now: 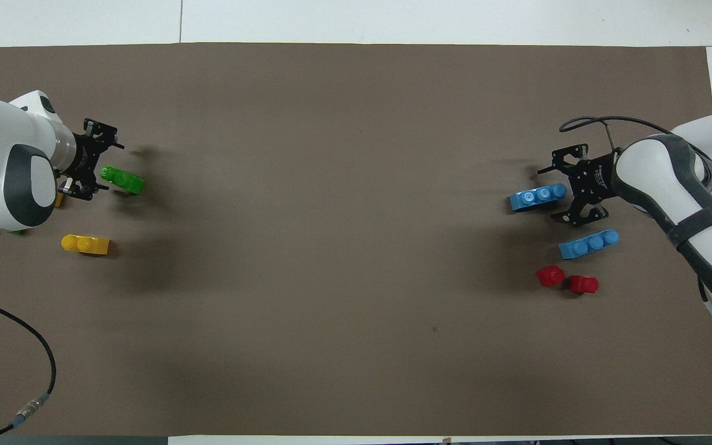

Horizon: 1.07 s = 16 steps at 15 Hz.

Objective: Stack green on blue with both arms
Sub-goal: 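Lower the left gripper onto the green brick while the right gripper lowers too, then close the left gripper on the green brick while the right gripper grips blue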

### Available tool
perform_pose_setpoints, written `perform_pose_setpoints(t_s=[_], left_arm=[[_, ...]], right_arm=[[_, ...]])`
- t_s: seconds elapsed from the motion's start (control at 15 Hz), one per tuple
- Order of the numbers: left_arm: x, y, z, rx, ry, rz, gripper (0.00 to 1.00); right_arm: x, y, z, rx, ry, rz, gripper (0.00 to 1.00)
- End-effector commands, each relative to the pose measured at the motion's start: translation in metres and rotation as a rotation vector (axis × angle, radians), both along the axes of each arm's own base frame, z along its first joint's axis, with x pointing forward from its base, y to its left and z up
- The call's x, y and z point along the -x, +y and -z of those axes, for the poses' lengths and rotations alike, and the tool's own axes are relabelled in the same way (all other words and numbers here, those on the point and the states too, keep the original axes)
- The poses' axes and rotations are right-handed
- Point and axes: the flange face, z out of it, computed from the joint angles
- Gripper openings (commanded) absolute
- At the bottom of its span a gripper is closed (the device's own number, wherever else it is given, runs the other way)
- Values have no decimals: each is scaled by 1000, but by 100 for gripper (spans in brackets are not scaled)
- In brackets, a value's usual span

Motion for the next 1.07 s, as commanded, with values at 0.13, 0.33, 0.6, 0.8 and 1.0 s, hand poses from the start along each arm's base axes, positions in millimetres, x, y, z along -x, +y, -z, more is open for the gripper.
perform_pose_setpoints(t_s=[0.13,0.33,0.6,0.8,1.0], left_arm=[[1,3,-2,3,-11,-8,0],[-1,1,-8,2,-11,-4,0],[0,-7,-17,3,-7,7,0],[0,-11,-52,8,33,12,0],[13,-32,-91,6,60,36,0]], right_arm=[[7,-10,2,-39,-45,-27,61],[8,-14,2,-43,-55,-46,33],[9,-19,2,-45,-62,-57,25],[9,-25,0,-56,-84,-112,0],[-7,-5,-31,-86,-109,-193,0]])
